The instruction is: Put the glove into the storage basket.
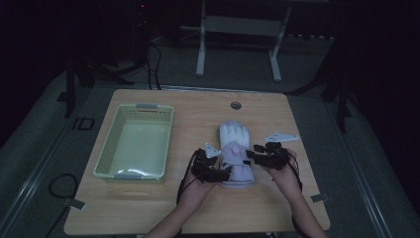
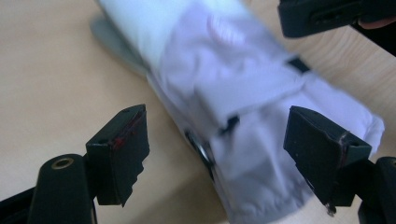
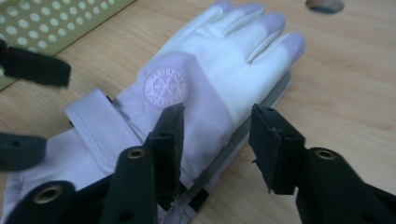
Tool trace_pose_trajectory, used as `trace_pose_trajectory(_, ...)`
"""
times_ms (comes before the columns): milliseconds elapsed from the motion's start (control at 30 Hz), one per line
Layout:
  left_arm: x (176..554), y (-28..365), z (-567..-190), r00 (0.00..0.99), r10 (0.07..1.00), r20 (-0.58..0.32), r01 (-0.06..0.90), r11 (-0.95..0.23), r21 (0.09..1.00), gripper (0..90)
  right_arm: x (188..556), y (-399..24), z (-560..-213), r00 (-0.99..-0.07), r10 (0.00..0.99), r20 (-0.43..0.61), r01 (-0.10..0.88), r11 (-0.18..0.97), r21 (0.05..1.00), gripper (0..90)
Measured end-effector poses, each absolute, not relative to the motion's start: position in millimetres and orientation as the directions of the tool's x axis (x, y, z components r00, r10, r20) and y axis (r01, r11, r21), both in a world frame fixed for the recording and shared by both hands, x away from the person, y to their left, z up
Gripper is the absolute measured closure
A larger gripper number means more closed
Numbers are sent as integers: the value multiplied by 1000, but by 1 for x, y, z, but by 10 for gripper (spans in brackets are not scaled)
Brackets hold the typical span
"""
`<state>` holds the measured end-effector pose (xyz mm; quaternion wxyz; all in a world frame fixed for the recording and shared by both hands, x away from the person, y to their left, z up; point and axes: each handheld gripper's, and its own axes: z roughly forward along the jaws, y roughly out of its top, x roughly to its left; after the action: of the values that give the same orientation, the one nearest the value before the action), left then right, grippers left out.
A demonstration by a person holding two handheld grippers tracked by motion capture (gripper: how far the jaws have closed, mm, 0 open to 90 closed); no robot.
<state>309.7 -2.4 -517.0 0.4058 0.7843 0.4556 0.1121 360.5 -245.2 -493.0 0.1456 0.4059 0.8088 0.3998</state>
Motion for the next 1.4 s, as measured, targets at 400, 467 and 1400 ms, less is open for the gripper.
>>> trace_pose_trajectory(400,324,5,-557,544,734,-405,748,-205,631,278,375,-255,-533,-569,738,362,724,241,646,497)
trace_pose_trajectory(467,327,7,-560,579,705,-410,733,-229,641,306,381,-257,-540,-524,719,458,784,197,589,481)
trace_pose_trajectory(1400,329,20,-481,713,629,-309,623,-366,691,758,357,-222,-463,-569,792,221,654,273,705,800)
